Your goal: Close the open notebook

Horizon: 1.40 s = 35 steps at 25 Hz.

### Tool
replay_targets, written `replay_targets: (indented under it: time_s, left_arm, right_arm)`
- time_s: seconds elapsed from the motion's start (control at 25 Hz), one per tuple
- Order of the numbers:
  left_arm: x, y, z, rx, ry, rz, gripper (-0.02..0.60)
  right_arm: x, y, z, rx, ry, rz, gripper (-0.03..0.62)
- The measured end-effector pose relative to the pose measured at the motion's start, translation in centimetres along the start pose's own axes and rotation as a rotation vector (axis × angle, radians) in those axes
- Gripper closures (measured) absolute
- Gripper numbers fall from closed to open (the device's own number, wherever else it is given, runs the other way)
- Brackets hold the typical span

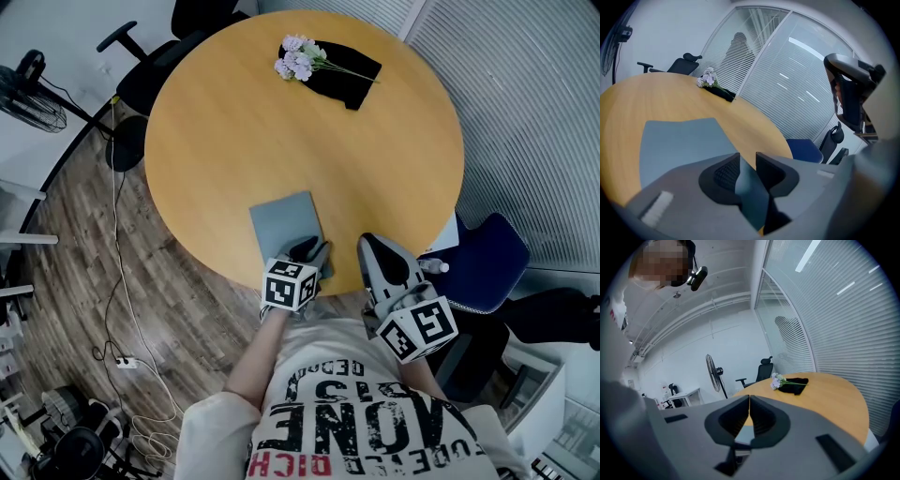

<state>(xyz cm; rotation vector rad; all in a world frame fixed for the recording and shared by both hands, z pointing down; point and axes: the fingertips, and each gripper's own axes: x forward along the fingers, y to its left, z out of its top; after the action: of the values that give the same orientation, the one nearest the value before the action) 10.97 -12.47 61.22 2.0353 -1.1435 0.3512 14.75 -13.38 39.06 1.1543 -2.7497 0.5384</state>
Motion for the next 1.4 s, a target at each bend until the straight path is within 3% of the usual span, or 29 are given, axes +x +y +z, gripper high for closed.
replay_targets:
  time_s: [0.24,0.72,1.16,1.4]
  left_arm:
    - [-0.3,0.6,0.1,0.01,-0.022,0.046,0.552]
    - [-0.1,0.4,-0.1,0.104,-0.03,0.104,0.571]
    - [-3.3,2.0,5.5,0.107,-0.214,0.173,0.571]
    - [-6.6,1.1,10.0,0.135,-0.333,0.173,0.571]
  right_arm:
    - [-0.2,0.2,0.0,-0.002,-0.001,0.0,0.582]
    - [-0.1,0.4,0.1,-0.008,0.0,-0.001,0.582]
    - [0.0,0.4,-0.1,-0.013,0.005,0.005,0.582]
    - [-0.1,1.3,0.3,-0.023,0.002,0.023,0.582]
